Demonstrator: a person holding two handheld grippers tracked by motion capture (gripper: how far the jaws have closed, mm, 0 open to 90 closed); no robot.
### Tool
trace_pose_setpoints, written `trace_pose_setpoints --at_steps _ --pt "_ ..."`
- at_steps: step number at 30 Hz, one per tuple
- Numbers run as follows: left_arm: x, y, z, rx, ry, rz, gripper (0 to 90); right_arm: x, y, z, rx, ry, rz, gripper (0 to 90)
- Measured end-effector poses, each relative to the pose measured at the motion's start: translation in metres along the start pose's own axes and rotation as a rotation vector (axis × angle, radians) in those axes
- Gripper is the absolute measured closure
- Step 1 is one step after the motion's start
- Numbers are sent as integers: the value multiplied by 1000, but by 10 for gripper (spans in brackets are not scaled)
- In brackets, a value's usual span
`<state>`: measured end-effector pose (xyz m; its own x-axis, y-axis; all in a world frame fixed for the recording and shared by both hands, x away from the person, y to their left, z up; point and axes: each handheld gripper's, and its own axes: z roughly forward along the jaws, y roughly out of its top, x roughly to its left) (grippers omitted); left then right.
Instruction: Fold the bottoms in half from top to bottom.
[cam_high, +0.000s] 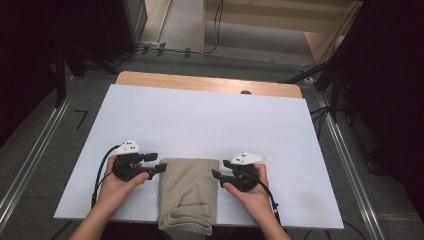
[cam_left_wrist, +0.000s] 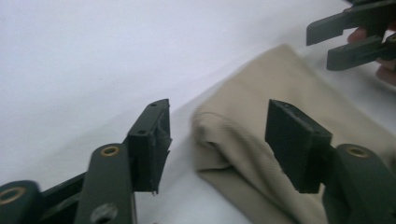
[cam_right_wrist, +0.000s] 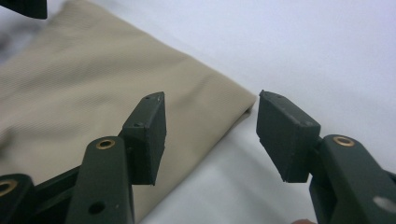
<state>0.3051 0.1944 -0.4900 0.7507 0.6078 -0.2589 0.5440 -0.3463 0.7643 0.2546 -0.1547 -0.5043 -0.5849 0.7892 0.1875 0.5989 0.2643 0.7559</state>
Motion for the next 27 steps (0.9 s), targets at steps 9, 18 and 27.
trace_pose_setpoints --at_steps 9,18,27 --pt "5 -5 12 96 24 10 576 -11 9 31 54 -16 0 567" --pt "-2 -5 19 124 -1 34 777 -6 6 32 70 55 13 833" --pt "-9 7 23 62 -49 18 850 -14 1 7 17 23 55 864"
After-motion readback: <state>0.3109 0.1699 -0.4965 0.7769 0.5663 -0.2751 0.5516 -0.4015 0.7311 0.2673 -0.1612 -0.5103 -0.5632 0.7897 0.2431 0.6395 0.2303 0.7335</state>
